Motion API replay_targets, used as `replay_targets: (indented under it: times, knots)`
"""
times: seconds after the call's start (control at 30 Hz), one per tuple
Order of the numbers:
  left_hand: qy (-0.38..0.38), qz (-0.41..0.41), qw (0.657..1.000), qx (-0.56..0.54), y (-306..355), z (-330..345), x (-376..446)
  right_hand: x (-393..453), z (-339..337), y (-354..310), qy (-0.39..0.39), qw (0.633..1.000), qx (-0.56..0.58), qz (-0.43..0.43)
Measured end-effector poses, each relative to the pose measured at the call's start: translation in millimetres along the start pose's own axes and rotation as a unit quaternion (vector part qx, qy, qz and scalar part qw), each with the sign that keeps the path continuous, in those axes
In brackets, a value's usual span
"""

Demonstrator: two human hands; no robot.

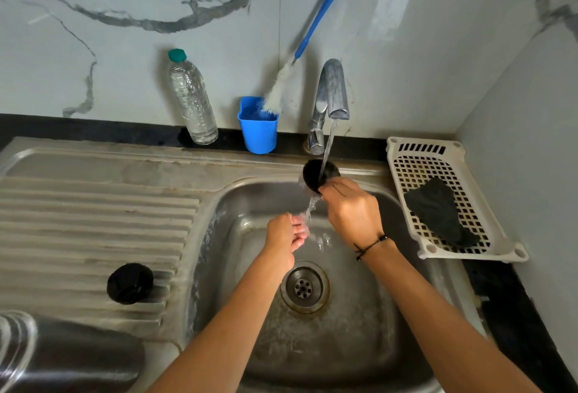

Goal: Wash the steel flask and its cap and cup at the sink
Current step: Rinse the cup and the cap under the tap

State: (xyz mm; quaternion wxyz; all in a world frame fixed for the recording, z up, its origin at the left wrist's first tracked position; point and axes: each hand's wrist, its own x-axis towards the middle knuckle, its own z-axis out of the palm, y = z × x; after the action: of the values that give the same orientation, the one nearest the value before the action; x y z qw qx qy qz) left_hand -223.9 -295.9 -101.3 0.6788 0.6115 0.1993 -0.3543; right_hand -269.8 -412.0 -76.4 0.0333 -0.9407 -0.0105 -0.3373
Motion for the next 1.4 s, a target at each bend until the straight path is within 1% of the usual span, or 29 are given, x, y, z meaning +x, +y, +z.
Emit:
replay_targets:
  times: [0.07,0.17,0.23,0.27,0.33,0.37,0.4,0.43,0.47,0.5,0.53,0.57,0.6,0.63,0.67,0.7,0.73,0.8,1.0,1.1,1.17,1.23,1.33,1.4]
  knots:
    - [0.003,0.005,1.000,0.004,0.0,-0.1,1.2,2.0,-2.0,-0.8,0.009,1.000,0.008,0.001]
    - [0.002,0.001,1.000,0.013,-3.3,-0.3,2.5,-3.2,1.8,0.4,-0.002,1.000,-0.005,-0.008]
    - [0.000,0.006,1.000,0.013,-3.1,-0.3,4.5,-4.8,1.6,2.6,0.001,1.000,-0.007,0.004]
    - [0.001,0.008,1.000,0.014,-3.2,0.2,5.6,-3.3,1.3,3.7,-0.013,1.000,0.001,0.018]
    - [-0.002,-0.001,1.000,0.023,-5.2,1.1,4.5,-2.2,-1.6,0.7,-0.077,0.992,0.058,0.084]
    - [-0.007,-0.005,1.000,0.028,-5.2,1.9,4.5,-2.3,-3.1,-1.6,-0.096,0.978,0.118,0.142]
    - [-0.015,-0.006,0.999,0.034,-5.0,2.8,5.5,-1.8,-4.6,-4.5,-0.100,0.949,0.198,0.223]
    - [-0.022,-0.004,0.999,0.042,-4.3,4.1,6.7,0.2,-7.6,-7.3,-0.091,0.900,0.287,0.316]
    - [-0.028,0.000,0.998,0.052,-2.6,5.8,7.8,2.8,-11.7,-9.5,-0.069,0.830,0.382,0.402]
    - [-0.034,0.004,0.997,0.066,-0.4,8.1,8.2,4.9,-15.1,-10.3,-0.038,0.746,0.471,0.469]
    - [-0.041,0.007,0.996,0.081,1.9,10.8,8.6,6.5,-18.8,-10.7,-0.009,0.658,0.546,0.517]
    - [-0.046,0.012,0.994,0.098,4.3,13.6,9.2,8.3,-21.4,-9.9,0.012,0.579,0.601,0.550]
    - [-0.052,0.018,0.992,0.116,6.2,16.4,10.6,10.1,-23.4,-8.9,0.025,0.510,0.638,0.576]
    - [-0.058,0.027,0.989,0.134,8.3,20.1,12.3,12.1,-25.1,-7.3,0.031,0.452,0.662,0.597]
    - [-0.066,0.036,0.986,0.147,10.3,23.8,13.7,13.3,-25.0,-5.3,0.030,0.406,0.677,0.613]
    - [-0.073,0.043,0.984,0.155,12.8,27.4,14.6,14.8,-24.7,-4.0,0.026,0.372,0.684,0.627]
    - [-0.077,0.049,0.982,0.163,14.9,30.4,15.3,16.7,-23.7,-2.8,0.019,0.352,0.684,0.638]
    - [-0.073,0.061,0.977,0.189,18.7,34.8,17.0,21.3,-21.1,-0.6,0.003,0.339,0.676,0.655]
    - [-0.086,0.089,0.952,0.280,28.8,37.7,24.2,32.8,-12.2,4.7,-0.003,0.332,0.662,0.672]
    - [-0.073,0.111,0.947,0.291,35.5,36.6,28.8,36.4,-8.4,6.7,-0.004,0.335,0.662,0.671]
    - [-0.065,0.120,0.952,0.275,38.5,35.9,31.3,38.5,-5.0,8.8,0.007,0.338,0.657,0.674]
    - [-0.060,0.131,0.959,0.243,40.5,35.1,31.6,39.6,-1.2,10.7,0.020,0.348,0.646,0.680]
    - [-0.028,0.161,0.978,0.131,39.3,36.4,30.8,36.9,4.9,11.3,0.031,0.378,0.624,0.683]
    - [-0.001,0.202,0.976,0.075,35.3,39.3,27.6,33.9,8.9,10.4,0.034,0.394,0.617,0.680]
